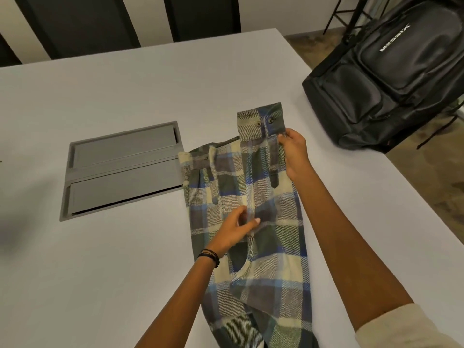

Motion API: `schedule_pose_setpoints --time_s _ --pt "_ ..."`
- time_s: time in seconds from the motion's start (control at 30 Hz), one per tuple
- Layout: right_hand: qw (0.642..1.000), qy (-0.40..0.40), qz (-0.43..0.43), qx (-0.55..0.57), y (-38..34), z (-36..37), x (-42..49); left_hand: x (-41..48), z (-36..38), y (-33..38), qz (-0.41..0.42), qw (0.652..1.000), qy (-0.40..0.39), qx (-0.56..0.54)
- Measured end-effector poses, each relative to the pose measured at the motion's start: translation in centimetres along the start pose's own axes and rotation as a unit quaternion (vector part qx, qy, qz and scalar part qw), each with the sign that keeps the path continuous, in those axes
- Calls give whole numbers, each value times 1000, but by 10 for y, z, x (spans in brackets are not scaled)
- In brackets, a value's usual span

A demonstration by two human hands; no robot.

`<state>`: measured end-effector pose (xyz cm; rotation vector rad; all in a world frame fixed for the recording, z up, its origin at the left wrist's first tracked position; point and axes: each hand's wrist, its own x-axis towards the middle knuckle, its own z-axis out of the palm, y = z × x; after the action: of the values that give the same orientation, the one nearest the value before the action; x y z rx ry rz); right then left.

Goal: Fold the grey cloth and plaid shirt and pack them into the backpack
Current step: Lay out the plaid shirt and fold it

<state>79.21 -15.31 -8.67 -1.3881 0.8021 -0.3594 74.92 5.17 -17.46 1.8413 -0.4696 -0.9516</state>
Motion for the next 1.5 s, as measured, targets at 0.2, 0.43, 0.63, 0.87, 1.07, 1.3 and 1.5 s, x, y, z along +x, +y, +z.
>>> schedule_pose_setpoints --time_s 0.2,0.43,0.63,0.87,1.07,1.3,1.5 --pt "1000 -5 -15 6 -10 4 -9 -20 10 -24 -109 988 -100 -42" --pt "1000 0 -16 23 -16 -2 -19 -52 12 -49 -84 992 -89 25" --pt "998 4 -27 54 -24 -5 -27 -67 3 -54 -95 988 -122 26" --pt "999 -14 -20 46 -19 4 -39 -78 -29 -73 -142 972 -184 39" --pt "999 -32 -8 13 -11 22 -48 -86 -38 -78 -133 978 -160 23" --pt "999 -46 2 -3 -1 37 -54 -92 -37 -88 -157 963 -211 65" --pt "999 -48 -2 -16 1 46 -47 -95 -36 -84 -179 967 -175 53"
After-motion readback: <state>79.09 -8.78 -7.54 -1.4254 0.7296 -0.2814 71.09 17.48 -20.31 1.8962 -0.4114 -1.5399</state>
